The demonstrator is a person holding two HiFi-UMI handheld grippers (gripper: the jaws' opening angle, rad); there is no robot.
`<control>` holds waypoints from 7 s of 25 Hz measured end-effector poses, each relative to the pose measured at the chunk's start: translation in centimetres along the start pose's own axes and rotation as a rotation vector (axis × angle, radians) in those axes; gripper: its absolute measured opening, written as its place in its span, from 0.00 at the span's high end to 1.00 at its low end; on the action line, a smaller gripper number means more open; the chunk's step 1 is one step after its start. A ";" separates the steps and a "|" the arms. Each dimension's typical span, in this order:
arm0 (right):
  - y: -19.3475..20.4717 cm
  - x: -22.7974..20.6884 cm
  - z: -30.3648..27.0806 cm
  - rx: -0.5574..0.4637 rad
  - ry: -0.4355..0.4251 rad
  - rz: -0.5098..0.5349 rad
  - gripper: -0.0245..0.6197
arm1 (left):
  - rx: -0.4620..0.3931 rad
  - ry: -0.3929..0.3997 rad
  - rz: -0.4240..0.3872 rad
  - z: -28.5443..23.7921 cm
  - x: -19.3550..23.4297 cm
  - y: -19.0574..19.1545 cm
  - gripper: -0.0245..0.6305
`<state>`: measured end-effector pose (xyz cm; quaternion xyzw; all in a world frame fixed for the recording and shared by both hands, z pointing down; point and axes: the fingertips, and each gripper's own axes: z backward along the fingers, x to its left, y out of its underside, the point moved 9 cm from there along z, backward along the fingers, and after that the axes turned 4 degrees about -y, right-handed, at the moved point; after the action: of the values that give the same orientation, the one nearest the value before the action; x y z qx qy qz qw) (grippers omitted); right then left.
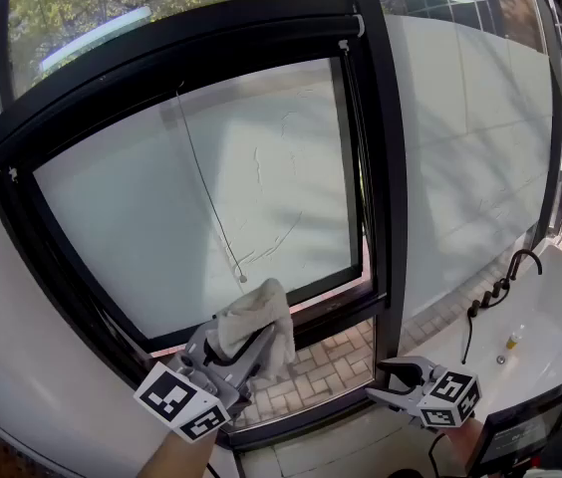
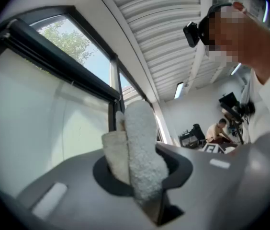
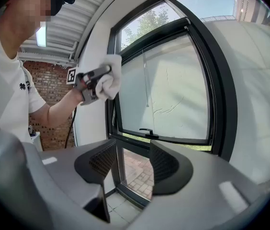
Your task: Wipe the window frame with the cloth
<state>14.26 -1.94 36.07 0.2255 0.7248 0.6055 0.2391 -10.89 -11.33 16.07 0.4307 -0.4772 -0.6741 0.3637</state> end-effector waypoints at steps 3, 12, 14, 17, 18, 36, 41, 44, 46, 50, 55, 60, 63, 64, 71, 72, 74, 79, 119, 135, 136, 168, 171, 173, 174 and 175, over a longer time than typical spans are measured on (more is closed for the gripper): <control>-0.4 -3.2 0.8 0.008 0.011 0.023 0.62 | -0.060 0.037 -0.084 -6.6 1.1 -5.0 0.80; -0.8 -12.9 5.0 0.001 0.007 0.069 0.62 | -0.138 0.001 -0.259 -28.7 4.4 -17.3 0.80; -0.5 -14.7 6.6 0.003 0.017 0.071 0.62 | -0.134 -0.039 -0.258 -32.6 5.1 -18.9 0.80; 0.3 -17.0 8.8 0.024 0.023 0.070 0.62 | -0.113 -0.093 -0.254 -37.5 5.7 -20.4 0.80; 0.5 -17.7 9.4 0.028 0.025 0.072 0.62 | -0.107 -0.112 -0.258 -38.8 6.0 -20.9 0.80; 1.3 -19.6 8.7 0.012 -0.045 0.065 0.62 | 0.006 -0.330 -0.356 -36.9 11.6 -22.0 0.80; 0.7 -17.5 5.6 0.021 -0.108 0.073 0.62 | 0.029 -0.399 -0.366 -31.3 14.2 -22.5 0.80; 0.4 -16.0 3.9 0.025 -0.125 0.081 0.62 | 0.025 -0.432 -0.369 -27.9 15.7 -23.0 0.80; 0.2 -15.1 2.8 0.023 -0.133 0.087 0.62 | 0.020 -0.451 -0.366 -25.7 16.6 -23.4 0.80; -0.1 -13.0 0.3 0.022 -0.145 0.089 0.62 | 0.021 -0.493 -0.359 -20.5 18.6 -23.9 0.80; -0.8 -9.4 -2.9 0.029 -0.181 0.104 0.62 | 0.048 -0.531 -0.381 -14.6 21.0 -24.5 0.80; -1.3 -6.4 -5.6 0.046 -0.191 0.125 0.62 | 0.059 -0.587 -0.399 -8.2 23.6 -25.5 0.80; -1.8 -5.0 -6.9 0.046 -0.189 0.133 0.62 | 0.076 -0.620 -0.408 -4.8 25.0 -25.8 0.80; -1.9 -4.4 -7.3 0.045 -0.191 0.134 0.62 | 0.080 -0.631 -0.409 -3.7 25.6 -25.9 0.80; -1.9 -0.3 -9.7 0.052 -0.191 0.132 0.62 | 0.108 -0.719 -0.412 3.7 29.4 -26.5 0.80; -1.9 0.1 -9.8 0.054 -0.185 0.130 0.62 | 0.114 -0.732 -0.413 4.7 30.0 -26.5 0.80; -1.8 0.8 -10.2 0.056 -0.174 0.124 0.62 | 0.128 -0.762 -0.419 6.6 31.2 -26.5 0.80; -1.7 2.6 -11.2 0.069 -0.162 0.109 0.62 | 0.137 -0.820 -0.433 10.9 33.6 -26.8 0.80; -1.8 9.0 -17.7 0.102 -0.248 0.140 0.62 | 0.314 -1.032 -0.314 25.2 34.6 -7.0 0.80; -1.7 9.7 -16.8 0.127 -0.218 0.133 0.62 | 0.356 -1.103 -0.229 28.1 31.5 8.0 0.80; -1.7 9.7 -16.7 0.129 -0.215 0.133 0.62 | 0.364 -1.110 -0.230 28.5 31.4 9.1 0.80; -1.8 10.3 -17.1 0.287 -0.186 0.186 0.62 | 0.483 -1.149 0.044 31.8 24.2 34.5 0.80; -1.4 9.6 -16.2 0.283 -0.178 0.172 0.62 | 0.478 -1.144 0.091 30.5 23.1 35.1 0.80; -1.2 9.2 -15.6 0.279 -0.173 0.166 0.62 | 0.480 -1.127 0.104 29.3 22.3 35.7 0.81; -1.0 9.0 -15.3 0.277 -0.171 0.163 0.62 | 0.483 -1.114 0.107 28.6 21.9 36.0 0.81; -0.9 8.8 -14.8 0.276 -0.169 0.161 0.62 | 0.487 -1.100 0.109 27.8 21.4 36.3 0.81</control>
<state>-1.83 -8.11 36.78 0.3634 0.7579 0.4965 0.2168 -41.58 -31.65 50.59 0.0646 -0.7575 -0.6495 -0.0115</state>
